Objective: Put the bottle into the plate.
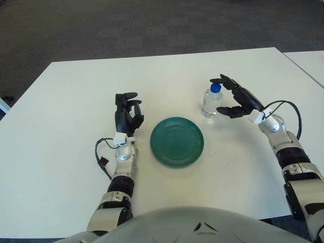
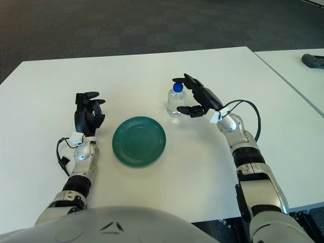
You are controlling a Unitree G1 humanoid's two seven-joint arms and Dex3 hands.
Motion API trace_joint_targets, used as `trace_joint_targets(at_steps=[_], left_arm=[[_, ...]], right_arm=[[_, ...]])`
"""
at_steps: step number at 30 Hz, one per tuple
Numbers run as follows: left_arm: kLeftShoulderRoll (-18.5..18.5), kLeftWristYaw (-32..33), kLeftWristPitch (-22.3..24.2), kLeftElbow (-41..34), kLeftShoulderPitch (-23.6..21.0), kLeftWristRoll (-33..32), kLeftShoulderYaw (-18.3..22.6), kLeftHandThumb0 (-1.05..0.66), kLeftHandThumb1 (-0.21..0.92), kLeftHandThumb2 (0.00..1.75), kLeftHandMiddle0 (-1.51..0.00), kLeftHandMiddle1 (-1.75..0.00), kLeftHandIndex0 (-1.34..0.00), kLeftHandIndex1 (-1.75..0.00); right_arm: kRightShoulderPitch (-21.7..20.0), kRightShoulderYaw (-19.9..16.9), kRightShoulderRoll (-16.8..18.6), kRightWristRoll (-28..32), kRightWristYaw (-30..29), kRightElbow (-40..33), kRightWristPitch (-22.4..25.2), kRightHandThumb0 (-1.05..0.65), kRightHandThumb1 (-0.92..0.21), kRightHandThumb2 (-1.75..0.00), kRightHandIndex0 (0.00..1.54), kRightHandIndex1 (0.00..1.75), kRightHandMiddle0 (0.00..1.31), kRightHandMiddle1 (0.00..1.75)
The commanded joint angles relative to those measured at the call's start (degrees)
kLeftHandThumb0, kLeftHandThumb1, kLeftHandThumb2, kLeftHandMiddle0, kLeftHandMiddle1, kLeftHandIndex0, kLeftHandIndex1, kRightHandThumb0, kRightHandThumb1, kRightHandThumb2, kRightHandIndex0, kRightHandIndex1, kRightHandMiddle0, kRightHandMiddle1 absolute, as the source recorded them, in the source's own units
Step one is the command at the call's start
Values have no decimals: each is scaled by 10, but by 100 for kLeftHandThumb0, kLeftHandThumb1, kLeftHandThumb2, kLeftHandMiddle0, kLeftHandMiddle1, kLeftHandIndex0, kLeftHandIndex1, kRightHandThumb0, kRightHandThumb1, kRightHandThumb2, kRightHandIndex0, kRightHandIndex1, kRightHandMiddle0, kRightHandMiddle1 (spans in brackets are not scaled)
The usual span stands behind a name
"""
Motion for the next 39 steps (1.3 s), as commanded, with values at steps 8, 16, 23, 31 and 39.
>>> trace_joint_targets(at_steps=[8,16,23,31,39], left_arm=[[-14,3,-2,21,33,-8,-1,-89,92,70,-18,-161,-14,-156],[-12,-1,4,23,28,-15,1,-90,92,69,-17,-159,-14,-156],[-11,-2,8,27,24,-18,3,-90,92,69,-17,-159,-14,-157],[-10,-7,8,30,21,-22,3,-90,92,70,-17,-158,-13,-157],[-10,-12,8,33,18,-27,5,-90,92,70,-18,-160,-13,-158]], right_arm=[[27,8,-16,-1,20,-23,0,-105,-92,-57,39,2,0,79],[58,5,-28,11,32,-70,8,-105,-92,-58,37,0,0,69],[74,1,-35,15,37,-96,20,-105,-92,-58,34,0,0,60],[91,-6,-43,23,36,-124,27,-105,-92,-59,32,0,0,57],[113,-16,-49,44,49,-165,34,-105,-92,-59,31,0,0,56]])
